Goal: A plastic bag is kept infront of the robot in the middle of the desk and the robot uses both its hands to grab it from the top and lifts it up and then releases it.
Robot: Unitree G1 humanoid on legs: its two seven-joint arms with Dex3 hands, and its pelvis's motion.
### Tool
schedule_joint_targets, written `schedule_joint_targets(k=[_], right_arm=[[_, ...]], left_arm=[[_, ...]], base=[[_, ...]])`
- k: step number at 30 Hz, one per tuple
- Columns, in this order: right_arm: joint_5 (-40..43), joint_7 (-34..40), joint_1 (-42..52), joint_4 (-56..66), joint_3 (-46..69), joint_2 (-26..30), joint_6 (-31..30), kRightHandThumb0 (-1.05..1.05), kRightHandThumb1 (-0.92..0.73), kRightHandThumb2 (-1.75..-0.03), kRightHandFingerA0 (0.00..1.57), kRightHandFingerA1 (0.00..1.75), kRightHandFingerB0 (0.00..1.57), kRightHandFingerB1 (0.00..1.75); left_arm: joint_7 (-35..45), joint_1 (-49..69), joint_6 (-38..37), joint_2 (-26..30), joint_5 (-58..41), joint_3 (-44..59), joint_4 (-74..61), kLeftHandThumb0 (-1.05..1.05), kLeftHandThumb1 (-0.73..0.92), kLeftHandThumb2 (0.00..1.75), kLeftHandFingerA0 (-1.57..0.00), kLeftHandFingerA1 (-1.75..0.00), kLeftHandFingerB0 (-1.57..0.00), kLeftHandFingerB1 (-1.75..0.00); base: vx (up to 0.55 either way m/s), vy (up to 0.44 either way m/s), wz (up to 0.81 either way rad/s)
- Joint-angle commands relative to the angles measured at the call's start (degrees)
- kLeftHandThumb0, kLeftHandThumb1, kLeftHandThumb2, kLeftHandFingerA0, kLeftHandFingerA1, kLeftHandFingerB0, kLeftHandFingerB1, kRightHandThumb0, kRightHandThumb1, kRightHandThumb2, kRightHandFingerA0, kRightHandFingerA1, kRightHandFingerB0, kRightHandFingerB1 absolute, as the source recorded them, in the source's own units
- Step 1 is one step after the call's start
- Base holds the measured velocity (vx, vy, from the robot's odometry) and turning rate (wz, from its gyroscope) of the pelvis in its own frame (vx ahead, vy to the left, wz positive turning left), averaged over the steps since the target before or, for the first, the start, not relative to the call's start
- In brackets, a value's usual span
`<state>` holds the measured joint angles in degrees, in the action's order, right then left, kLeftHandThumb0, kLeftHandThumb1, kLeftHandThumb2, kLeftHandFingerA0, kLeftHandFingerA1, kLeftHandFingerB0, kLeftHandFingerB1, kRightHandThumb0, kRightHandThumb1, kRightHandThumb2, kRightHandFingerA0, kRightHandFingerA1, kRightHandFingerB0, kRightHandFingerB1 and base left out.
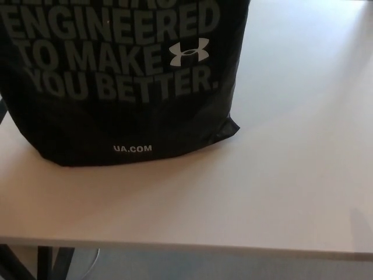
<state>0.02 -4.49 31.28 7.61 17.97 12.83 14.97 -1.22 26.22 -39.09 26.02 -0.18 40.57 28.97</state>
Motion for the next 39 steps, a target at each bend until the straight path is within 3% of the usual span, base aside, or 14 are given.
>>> schedule_joint_targets(k=[1, 9, 10, 13, 14, 15, 20, 24, 25, 26, 27, 32, 33, 39], right_arm=[[-23.99, 13.58, 21.51, -9.93, -7.34, -6.83, 35.65, -0.88, -0.60, -0.98, 0.03, 0.41, 0.15, 0.28], [-36.03, 24.90, 20.44, -20.72, -19.87, -5.47, 36.11, -0.76, -0.50, -0.85, 0.08, 0.45, 0.05, 0.33], [-37.27, 26.51, 19.50, -21.83, -20.84, -4.94, 36.07, -0.38, -0.35, -0.95, 0.00, 0.50, 0.00, 0.49], [-39.54, 28.71, 16.47, -22.67, -23.14, -3.07, 34.05, -0.79, -0.77, -0.63, 0.23, 0.32, 0.15, 0.27], [-38.25, 27.71, 14.80, -24.52, -23.41, -2.69, 35.07, -0.80, -0.61, -0.96, 0.17, 0.45, 0.06, 0.38], [-34.07, 24.11, 12.80, -27.66, -23.44, -3.18, 37.39, -0.74, -0.72, -0.63, 0.22, 0.31, 0.15, 0.26], [-23.56, 15.60, 7.44, -35.98, -25.42, -4.65, 41.13, -0.75, -0.60, -0.90, 0.15, 0.43, 0.10, 0.39], [-19.19, 11.29, 4.49, -38.93, -27.03, -5.19, 38.63, -0.78, -0.63, -0.96, 0.13, 0.44, 0.05, 0.38], [-18.35, 10.81, 4.44, -39.05, -27.21, -5.25, 38.64, -0.37, -0.44, -1.03, 0.00, 0.49, 0.00, 0.49], [-18.16, 11.05, 4.53, -39.03, -27.26, -5.24, 38.61, -0.37, -0.45, -1.04, 0.00, 0.49, 0.00, 0.49], [-16.81, 10.38, 4.16, -39.48, -27.37, -5.63, 38.51, -0.76, -0.62, -0.94, 0.12, 0.44, 0.05, 0.37], [-14.69, 9.86, 2.89, -41.73, -27.60, -5.83, 40.10, -0.37, -0.45, -1.04, 0.00, 0.49, 0.00, 0.49], [-14.81, 10.17, 2.78, -42.17, -27.56, -5.75, 40.50, -0.77, -0.80, -0.65, 0.21, 0.32, 0.13, 0.24], [-14.35, 9.74, 2.46, -43.37, -27.81, -5.44, 41.96, -0.78, -0.81, -0.66, 0.21, 0.32, 0.13, 0.24]], left_arm=[[0.72, 7.13, -29.42, -14.91, -2.43, -4.63, 7.99, -0.78, 0.63, 1.04, 0.00, -0.41, 0.00, -0.29], [4.25, 6.91, -29.69, -17.38, -3.97, -8.89, 11.62, -0.80, 0.80, 0.64, -0.14, -0.46, -0.13, -0.32], [4.51, 6.98, -29.06, -17.24, -3.89, -9.18, 11.69, -0.83, 0.80, 0.65, -0.15, -0.46, -0.13, -0.33], [4.82, 7.12, -26.62, -16.87, -3.17, -9.91, 11.47, -0.81, 0.82, 0.65, -0.24, -0.44, -0.15, -0.30], [7.10, 7.26, -24.77, -17.29, -5.85, -10.75, 10.71, -0.84, 0.62, 1.00, -0.23, -0.52, -0.10, -0.43], [9.95, 7.14, -22.77, -17.83, -9.10, -11.54, 9.86, -0.85, 0.61, 1.00, -0.23, -0.54, -0.11, -0.42], [10.78, 6.97, -20.96, -15.93, -6.99, -13.02, 10.67, -0.90, 0.64, 1.03, -0.22, -0.53, -0.09, -0.41], [7.58, 6.39, -21.84, -13.82, -2.11, -13.34, 10.81, -0.92, 0.84, 0.66, -0.35, -0.42, -0.21, -0.31], [7.45, 6.19, -22.50, -13.58, -2.07, -13.42, 11.14, -0.98, 0.71, 1.07, -0.32, -0.53, -0.16, -0.43], [7.32, 5.93, -23.39, -13.23, -1.89, -13.44, 11.85, -0.90, 0.85, 0.66, -0.35, -0.44, -0.20, -0.32], [7.01, 5.75, -23.13, -12.74, -1.42, -13.47, 11.51, -0.92, 0.86, 0.66, -0.35, -0.44, -0.19, -0.32], [4.92, 5.32, -23.80, -11.58, 0.65, -13.69, 13.21, -0.93, 0.87, 0.67, -0.36, -0.45, -0.19, -0.33], [4.87, 5.79, -23.57, -11.73, 0.80, -13.99, 12.42, -0.94, 0.88, 0.67, -0.35, -0.45, -0.20, -0.31], [3.40, 5.82, -24.12, -10.76, 2.85, -14.76, 13.61, -0.91, 0.89, 0.67, -0.37, -0.43, -0.21, -0.30]], base=[[0.00, 0.000, 0.00], [0.00, 0.000, 0.00], [0.00, 0.000, 0.00], [0.00, 0.000, 0.00], [0.00, 0.000, 0.00], [0.00, 0.000, 0.00], [0.00, 0.000, 0.00], [0.00, 0.000, 0.00], [0.00, 0.000, 0.00], [0.00, 0.000, 0.00], [0.00, 0.000, 0.00], [0.00, 0.000, 0.00], [0.00, 0.000, 0.00], [0.00, 0.000, 0.00]])
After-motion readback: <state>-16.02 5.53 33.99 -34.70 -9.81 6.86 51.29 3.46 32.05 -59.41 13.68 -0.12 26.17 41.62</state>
